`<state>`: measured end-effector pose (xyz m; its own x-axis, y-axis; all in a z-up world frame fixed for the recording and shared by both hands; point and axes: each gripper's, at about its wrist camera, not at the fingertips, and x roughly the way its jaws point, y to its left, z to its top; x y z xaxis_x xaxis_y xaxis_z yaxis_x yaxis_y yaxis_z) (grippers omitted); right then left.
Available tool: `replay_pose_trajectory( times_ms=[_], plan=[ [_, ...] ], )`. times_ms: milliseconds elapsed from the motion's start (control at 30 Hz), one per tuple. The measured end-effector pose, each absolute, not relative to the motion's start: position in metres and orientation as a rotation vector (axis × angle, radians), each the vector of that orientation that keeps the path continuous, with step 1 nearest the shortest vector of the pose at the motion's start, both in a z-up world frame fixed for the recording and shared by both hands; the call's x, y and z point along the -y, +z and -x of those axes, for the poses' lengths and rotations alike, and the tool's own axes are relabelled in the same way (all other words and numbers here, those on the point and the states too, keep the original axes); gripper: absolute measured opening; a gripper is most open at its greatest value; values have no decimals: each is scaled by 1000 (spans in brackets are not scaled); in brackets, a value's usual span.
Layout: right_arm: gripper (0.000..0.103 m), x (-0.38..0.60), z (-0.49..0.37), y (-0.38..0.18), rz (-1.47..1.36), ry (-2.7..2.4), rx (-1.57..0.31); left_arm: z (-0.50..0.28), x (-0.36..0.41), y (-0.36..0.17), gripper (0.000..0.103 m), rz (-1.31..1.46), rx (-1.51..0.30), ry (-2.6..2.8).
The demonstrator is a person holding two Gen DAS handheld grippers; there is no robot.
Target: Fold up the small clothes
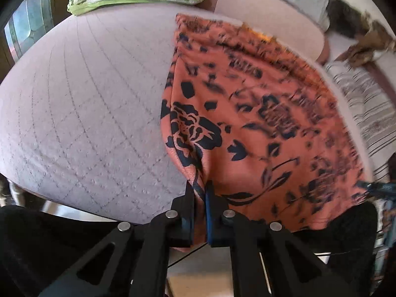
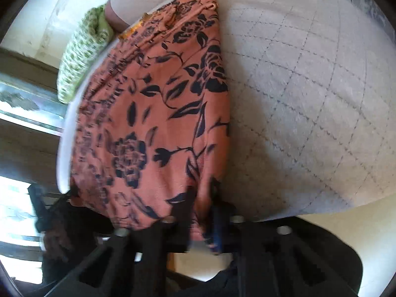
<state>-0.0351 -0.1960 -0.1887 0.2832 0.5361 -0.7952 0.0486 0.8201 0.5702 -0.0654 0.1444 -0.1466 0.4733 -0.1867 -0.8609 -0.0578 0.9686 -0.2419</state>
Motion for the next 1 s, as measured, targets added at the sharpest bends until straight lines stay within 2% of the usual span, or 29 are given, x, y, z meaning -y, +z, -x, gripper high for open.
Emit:
replay_pose_trajectory(
  times_ms=[133,267,333,467,567,633,667,733,767,800,833,900,1000],
  plan=[
    [8,211,41,-168,-671,435,-1172,66,-157,-133,6,301,-1071,-109],
    [7,210,29,-183,-721,443,-1216,55,-157,-151,6,301,-1199,-107],
    [7,211,24,-179,-764,478,-1203,48,-160,-131,6,325,-1166,-144],
    [7,226,-15,-135,-872,582,-1035,11,-169,-65,6,402,-1027,-236],
    [7,240,-82,-89,-901,632,-887,-44,-177,-18,8,448,-913,-294],
    [7,247,-133,-72,-927,626,-817,-95,-188,-5,12,488,-857,-281],
    [8,253,-167,-70,-946,585,-791,-117,-195,-6,20,508,-837,-249],
    [13,258,-216,-82,-988,523,-775,-175,-208,-27,54,518,-799,-160],
    [32,259,-247,-98,-993,481,-792,-196,-210,-41,87,496,-824,-102],
    [78,257,-262,-113,-998,422,-828,-219,-215,-67,85,451,-888,10],
    [93,255,-272,-128,-980,337,-878,-228,-219,-85,84,427,-920,76],
    [94,251,-265,-146,-951,282,-858,-224,-227,-115,84,464,-963,125],
    [94,244,-229,-154,-830,243,-858,-189,-232,-123,85,469,-947,115]
  ],
)
